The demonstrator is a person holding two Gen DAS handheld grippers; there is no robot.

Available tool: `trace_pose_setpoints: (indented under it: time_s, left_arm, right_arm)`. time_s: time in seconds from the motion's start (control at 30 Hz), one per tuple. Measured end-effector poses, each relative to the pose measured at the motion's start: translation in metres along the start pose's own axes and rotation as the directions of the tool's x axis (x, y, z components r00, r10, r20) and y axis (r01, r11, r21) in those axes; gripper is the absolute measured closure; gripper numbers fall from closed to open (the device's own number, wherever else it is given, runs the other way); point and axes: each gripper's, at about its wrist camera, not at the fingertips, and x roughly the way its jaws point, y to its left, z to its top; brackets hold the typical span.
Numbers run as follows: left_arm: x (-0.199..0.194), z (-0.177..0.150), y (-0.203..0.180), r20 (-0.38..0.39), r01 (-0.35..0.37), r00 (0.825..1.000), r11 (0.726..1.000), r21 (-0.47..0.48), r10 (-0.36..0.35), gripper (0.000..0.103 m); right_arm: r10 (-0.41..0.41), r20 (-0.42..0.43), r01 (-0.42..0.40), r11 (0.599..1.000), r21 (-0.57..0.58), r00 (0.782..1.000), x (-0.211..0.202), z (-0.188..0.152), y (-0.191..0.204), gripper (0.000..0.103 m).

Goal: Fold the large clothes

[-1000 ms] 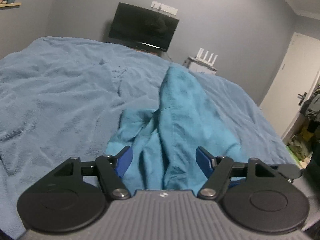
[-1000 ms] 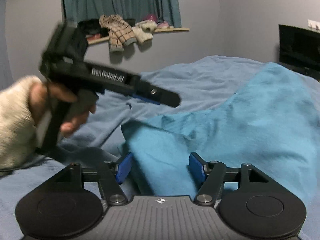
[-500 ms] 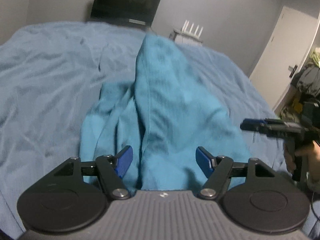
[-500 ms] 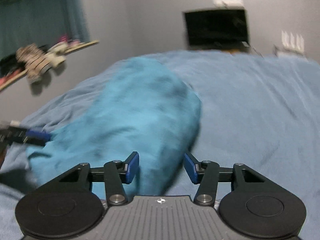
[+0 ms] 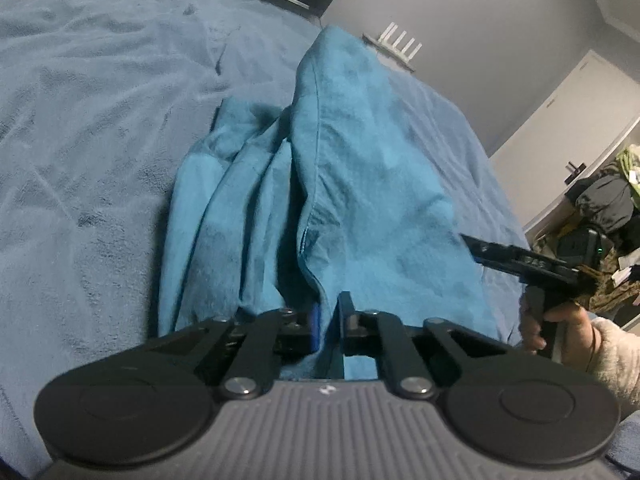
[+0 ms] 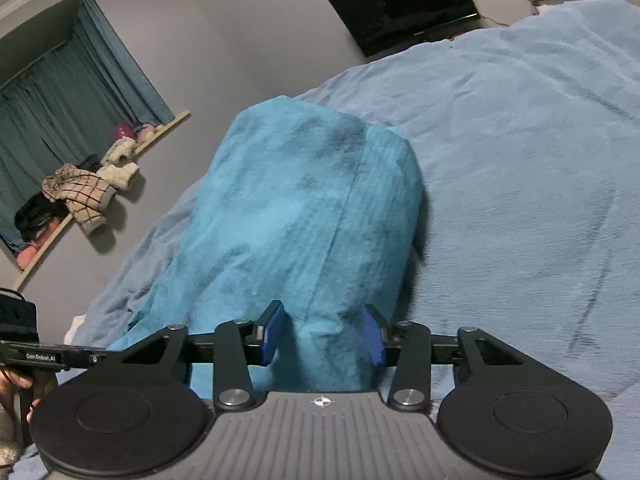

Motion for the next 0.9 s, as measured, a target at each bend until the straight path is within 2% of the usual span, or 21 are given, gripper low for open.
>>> trace_pose_setpoints:
  time_s: [0.17,0.27,0.4,0.43,0.53,0.7,0.9]
  left_arm:
    - [-0.023,-0.007,0.006,0.061,-0.069,0.995,0.996,-0.062,0.073,0.100]
    - [-0.024,-0.012,0.011,0.035,-0.065,0.997,0.993,-0.095,0.068,0.101]
    - [-0.022,-0.015,0.004,0.002,-0.084,0.996,0.995,-0.061,0.085,0.101]
    - [-0.023,-0.015,0.004,0.002,-0.083,0.997,0.995,-0.059,0.083,0.101]
    - [-0.028,-0.016,0.005,0.006,-0.074,0.997,0.995,-0.064,0.075,0.101]
    - [-0.035,-0.018,0.010,0.009,-0.070,0.997,0.996,-0.058,0.071,0.101]
    - [-0.030,-0.018,0.025,-0.008,-0.041,0.999,0.995,-0.090,0.041,0.100]
  right_arm:
    - [-0.019,-0.017,0.017,0.994,-0.111,1.000,0.018,0.002,0.025,0.060]
    - [-0.055,-0.025,0.049,0.981,-0.185,0.998,0.025,0.006,0.041,0.059]
    - [-0.094,0.127,0.130,0.939,-0.317,0.987,0.012,0.020,0.064,0.057]
    - [-0.111,0.139,0.154,0.922,-0.356,0.984,0.015,0.026,0.070,0.057]
    - [-0.175,0.106,0.203,0.895,-0.396,0.979,0.044,0.045,0.075,0.058]
    - [-0.220,0.130,0.255,0.850,-0.461,0.967,0.094,0.065,0.083,0.059]
    - [-0.196,0.065,0.199,0.809,-0.553,0.978,0.159,0.087,0.112,0.059]
